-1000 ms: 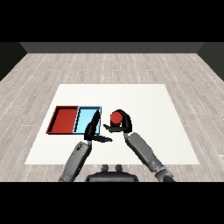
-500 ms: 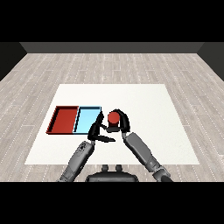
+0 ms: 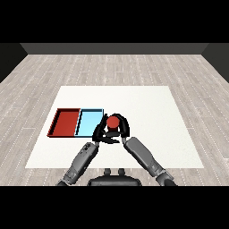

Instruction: Pick the red can and put it in the red box

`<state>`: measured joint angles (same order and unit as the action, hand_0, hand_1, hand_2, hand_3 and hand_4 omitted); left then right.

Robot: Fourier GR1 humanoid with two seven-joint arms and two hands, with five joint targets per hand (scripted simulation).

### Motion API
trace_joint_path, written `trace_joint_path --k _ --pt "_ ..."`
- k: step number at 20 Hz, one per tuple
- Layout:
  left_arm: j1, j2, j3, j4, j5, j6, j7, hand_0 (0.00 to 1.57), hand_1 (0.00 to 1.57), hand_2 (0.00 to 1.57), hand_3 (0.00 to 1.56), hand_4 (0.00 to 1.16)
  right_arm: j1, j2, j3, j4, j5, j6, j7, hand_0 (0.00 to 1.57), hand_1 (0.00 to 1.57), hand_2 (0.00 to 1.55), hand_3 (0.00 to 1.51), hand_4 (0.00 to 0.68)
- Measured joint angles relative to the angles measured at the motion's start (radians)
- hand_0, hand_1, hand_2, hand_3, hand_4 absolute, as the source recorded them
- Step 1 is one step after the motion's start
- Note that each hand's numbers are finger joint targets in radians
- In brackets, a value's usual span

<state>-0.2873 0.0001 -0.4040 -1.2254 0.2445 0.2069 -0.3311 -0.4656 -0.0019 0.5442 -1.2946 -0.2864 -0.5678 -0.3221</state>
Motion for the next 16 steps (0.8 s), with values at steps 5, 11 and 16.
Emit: trace_joint_path --k 5,11,16 --pt "-0.012 0.0 -0.047 -0.002 0.034 0.027 -0.017 0.0 0.0 0.0 0.0 0.0 -0.015 0.001 0.032 -0.013 -0.032 -0.022 0.003 1.49 1.49 1.45 1.38 0.617" --pt "-0.034 0.004 -0.061 0.037 0.058 0.029 -0.051 0.0 0.0 0.0 0.0 0.0 -0.045 -0.001 0.047 0.01 -0.051 -0.02 0.004 1.48 1.48 1.46 1.37 0.632" --pt "-0.05 0.006 -0.046 0.032 0.035 0.032 -0.029 0.0 0.0 0.0 0.0 0.43 -0.057 0.0 0.071 0.008 -0.058 -0.031 0.013 1.47 1.47 1.45 1.37 0.63"
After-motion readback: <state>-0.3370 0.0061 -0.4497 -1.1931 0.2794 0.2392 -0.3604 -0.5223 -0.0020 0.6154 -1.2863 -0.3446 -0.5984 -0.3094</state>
